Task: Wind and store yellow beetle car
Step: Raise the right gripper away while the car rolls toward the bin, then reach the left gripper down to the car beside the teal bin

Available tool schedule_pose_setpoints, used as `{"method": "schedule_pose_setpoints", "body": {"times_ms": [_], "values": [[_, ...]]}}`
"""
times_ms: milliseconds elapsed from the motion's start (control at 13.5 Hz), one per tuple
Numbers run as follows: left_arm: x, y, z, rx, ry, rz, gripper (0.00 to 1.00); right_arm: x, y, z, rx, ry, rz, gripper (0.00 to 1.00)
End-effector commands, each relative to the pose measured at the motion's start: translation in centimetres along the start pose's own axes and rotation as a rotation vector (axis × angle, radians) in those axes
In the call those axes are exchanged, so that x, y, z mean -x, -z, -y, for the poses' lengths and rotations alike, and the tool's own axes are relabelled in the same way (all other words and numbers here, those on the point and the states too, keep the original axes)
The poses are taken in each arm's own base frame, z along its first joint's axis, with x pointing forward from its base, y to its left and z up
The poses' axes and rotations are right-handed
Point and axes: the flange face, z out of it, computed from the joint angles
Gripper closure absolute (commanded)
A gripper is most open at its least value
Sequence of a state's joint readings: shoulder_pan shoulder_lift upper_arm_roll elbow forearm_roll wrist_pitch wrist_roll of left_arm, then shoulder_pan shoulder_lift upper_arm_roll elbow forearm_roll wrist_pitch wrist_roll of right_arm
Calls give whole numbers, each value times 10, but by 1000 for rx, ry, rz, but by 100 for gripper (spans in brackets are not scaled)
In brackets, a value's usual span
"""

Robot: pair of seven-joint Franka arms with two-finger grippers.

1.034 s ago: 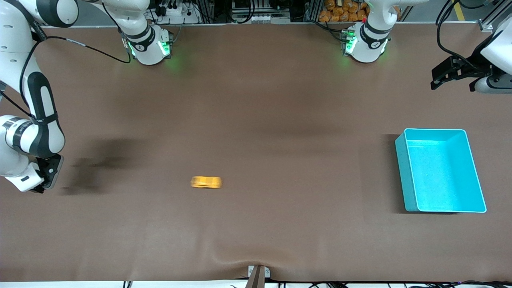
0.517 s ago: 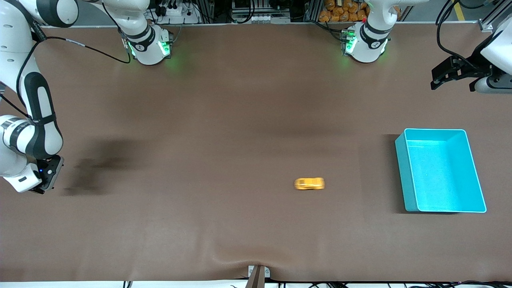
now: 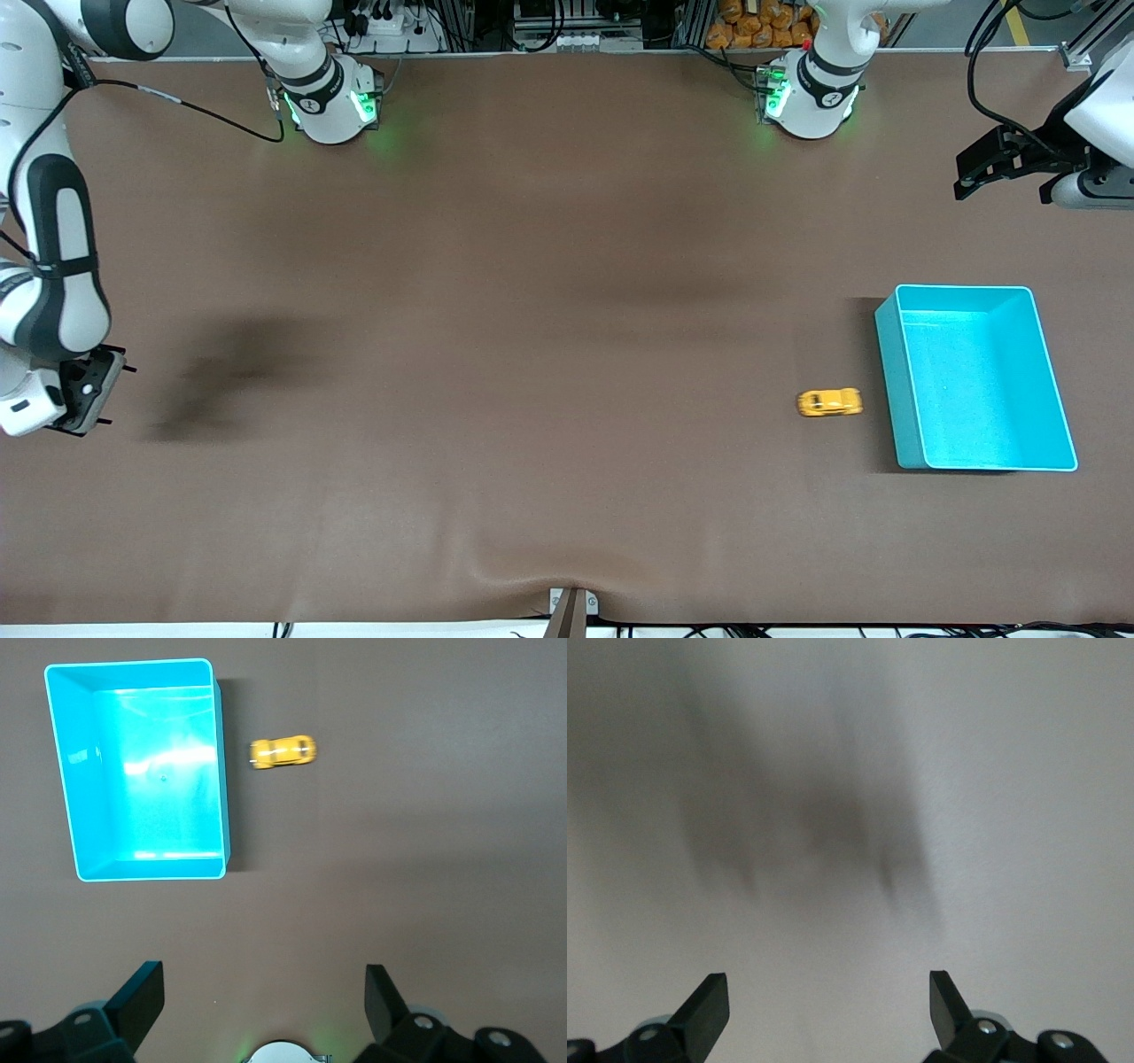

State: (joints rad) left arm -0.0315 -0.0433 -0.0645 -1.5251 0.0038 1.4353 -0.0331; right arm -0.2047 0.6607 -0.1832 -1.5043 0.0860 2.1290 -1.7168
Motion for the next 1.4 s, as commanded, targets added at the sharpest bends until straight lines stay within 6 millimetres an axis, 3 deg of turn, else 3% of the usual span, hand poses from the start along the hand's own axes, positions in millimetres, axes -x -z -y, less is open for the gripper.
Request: {"method": "schedule_pose_setpoints", "body": {"times_ms": [0, 74, 221, 369, 517, 664, 960, 1034, 1181, 1329], "values": [[-2, 3, 1, 3, -16, -10, 0, -1, 96, -6, 27, -31, -81, 0], [-2, 3, 1, 3, -16, -10, 0, -2, 148, -6, 54, -29, -89, 0], [-3, 2, 3, 3, -13, -8, 0, -14, 230, 6, 56, -172, -108, 0], [-4, 1, 4, 4, -10, -6, 0, -29, 290, 19, 100, -306, -125, 0], [-19, -21, 12, 6, 4, 29, 0, -61, 333, 38, 130, -422, -144, 0], [-37, -46, 31, 8, 37, 60, 0, -96, 351, 49, 121, -599, -162, 0], [-79, -107, 36, -11, 56, 98, 0, -148, 359, 69, 44, -802, -152, 0], [-85, -123, 36, -10, 59, 121, 0, -163, 369, 79, 34, -855, -153, 0], [-103, -160, 41, -10, 84, 145, 0, -180, 370, 89, -2, -953, -135, 0], [-116, -192, 67, 4, 175, 166, 0, -195, 383, 106, -19, -1052, -108, 0]]}}
